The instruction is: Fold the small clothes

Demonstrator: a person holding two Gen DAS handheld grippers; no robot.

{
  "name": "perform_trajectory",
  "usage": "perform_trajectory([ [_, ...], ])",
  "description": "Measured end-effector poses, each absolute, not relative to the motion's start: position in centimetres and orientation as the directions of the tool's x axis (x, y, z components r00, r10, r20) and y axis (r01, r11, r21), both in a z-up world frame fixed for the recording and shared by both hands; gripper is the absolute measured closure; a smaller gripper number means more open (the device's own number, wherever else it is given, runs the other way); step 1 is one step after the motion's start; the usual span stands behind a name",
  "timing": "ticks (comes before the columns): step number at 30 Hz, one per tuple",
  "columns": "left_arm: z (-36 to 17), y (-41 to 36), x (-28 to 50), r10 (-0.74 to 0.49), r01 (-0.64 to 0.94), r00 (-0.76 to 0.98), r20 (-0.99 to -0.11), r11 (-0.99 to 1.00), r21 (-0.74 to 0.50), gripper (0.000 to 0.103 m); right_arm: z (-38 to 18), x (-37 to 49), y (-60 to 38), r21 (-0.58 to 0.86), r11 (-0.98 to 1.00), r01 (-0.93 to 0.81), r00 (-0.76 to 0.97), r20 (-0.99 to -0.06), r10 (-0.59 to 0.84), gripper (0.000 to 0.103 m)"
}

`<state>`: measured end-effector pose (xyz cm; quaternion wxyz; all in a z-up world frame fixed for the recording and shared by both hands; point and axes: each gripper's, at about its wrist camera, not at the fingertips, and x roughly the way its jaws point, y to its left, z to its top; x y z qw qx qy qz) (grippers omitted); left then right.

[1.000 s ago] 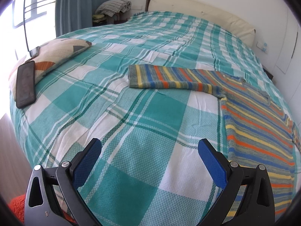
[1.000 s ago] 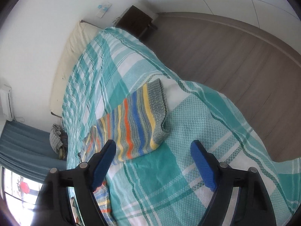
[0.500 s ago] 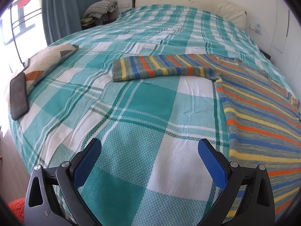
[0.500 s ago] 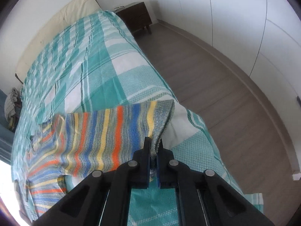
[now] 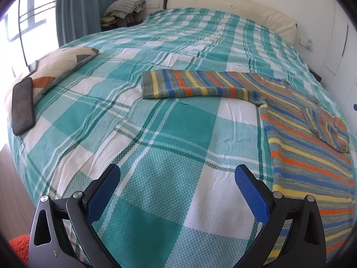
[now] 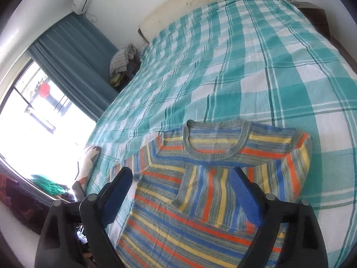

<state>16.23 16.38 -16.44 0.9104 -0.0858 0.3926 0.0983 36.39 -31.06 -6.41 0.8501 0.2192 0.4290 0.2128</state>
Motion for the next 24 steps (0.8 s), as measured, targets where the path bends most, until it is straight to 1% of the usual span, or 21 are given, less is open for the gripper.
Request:
perform_trajectory([
  [1,-16.4,16.4,16.3,0.106,-0.244,0.674,-0.731,0.966,-0.085,0.001,-7.1,36.4,-31.6,0.563,0.814,-0.142,0.536,-0.648,0.541,0.021],
  [2,-16.4,16.4,16.4,0.104,-0.242,0.676,-0.730,0.967,-0.086,0.001,-7.7,36.1,-32.2,0.563,0.819,-0.109,0.525,-0.667,0.528,0.028],
  [3,-16.4,16.2,16.5,0.105,-0.240,0.677,-0.728,0.967,-0.084,0.001,-8.3,35.8,-32.8,0.549,0.832,-0.079,0.517,-0.691,0.505,0.032],
  [6,-16.5,15.6,16.7,0.106,-0.228,0.674,-0.731,0.971,-0.070,0.001,-9.9,35.2,-34.0,0.443,0.896,-0.023,0.504,-0.769,0.393,0.043],
  [7,-16.7,15.4,16.7,0.106,-0.223,0.672,-0.733,0.973,-0.064,0.001,-10.5,35.0,-34.3,0.411,0.911,-0.018,0.493,-0.789,0.366,0.053],
  [8,-16.8,15.1,16.7,0.108,-0.217,0.670,-0.734,0.975,-0.055,0.001,-11.0,34.9,-34.3,0.384,0.923,-0.028,0.475,-0.807,0.350,0.060],
  [10,-17.1,14.6,16.8,0.115,-0.206,0.664,-0.739,0.978,-0.032,0.001,-11.9,35.1,-33.8,0.319,0.945,-0.067,0.461,-0.831,0.313,0.062],
  [12,-17.4,14.2,17.0,0.126,-0.198,0.656,-0.744,0.980,-0.008,0.001,-12.7,35.4,-32.8,0.318,0.936,-0.151,0.447,-0.823,0.352,0.068],
  [13,-17.5,14.0,17.0,0.134,-0.196,0.654,-0.745,0.981,0.005,0.001,-13.5,35.7,-32.5,0.273,0.948,-0.162,0.447,-0.836,0.317,0.069],
  [14,-17.6,13.9,17.0,0.142,-0.195,0.652,-0.745,0.981,0.016,0.001,-14.7,36.2,-32.6,0.178,0.976,-0.129,0.435,-0.874,0.217,0.069],
  [15,-17.6,13.8,17.0,0.148,-0.194,0.651,-0.745,0.981,0.025,0.001,-16.7,37.0,-33.3,0.065,0.996,-0.063,0.375,-0.923,0.084,0.070],
  [16,-17.6,13.8,17.0,0.151,-0.193,0.649,-0.745,0.981,0.030,0.001,-18.3,37.6,-34.5,-0.030,1.000,0.002,0.317,-0.948,-0.029,0.070],
  [17,-17.7,13.8,17.0,0.150,-0.193,0.648,-0.746,0.981,0.030,0.001,-18.3,37.6,-35.5,-0.021,0.999,0.029,0.331,-0.943,-0.030,0.064],
  [18,-17.7,13.9,17.0,0.146,-0.192,0.648,-0.748,0.981,0.025,0.001,-17.5,37.5,-36.2,-0.001,0.999,0.051,0.369,-0.929,-0.020,0.064],
  [19,-17.8,14.0,17.0,0.139,-0.189,0.646,-0.750,0.982,0.019,0.001,-16.5,37.2,-36.4,-0.014,0.997,0.071,0.408,-0.912,-0.042,0.064],
  [20,-17.8,13.9,17.2,0.132,-0.185,0.645,-0.753,0.983,0.014,0.001,-15.4,37.1,-36.4,0.003,0.998,0.056,0.444,-0.896,-0.022,0.064],
  [22,-17.9,13.8,17.5,0.124,-0.177,0.645,-0.754,0.984,0.011,0.001,-14.1,37.4,-35.5,0.101,0.994,-0.039,0.466,-0.878,0.108,0.064],
  [24,-18.2,13.4,17.8,0.126,-0.170,0.639,-0.758,0.985,0.021,0.001,-14.3,38.5,-34.2,0.161,0.981,-0.110,0.423,-0.885,0.193,0.064],
])
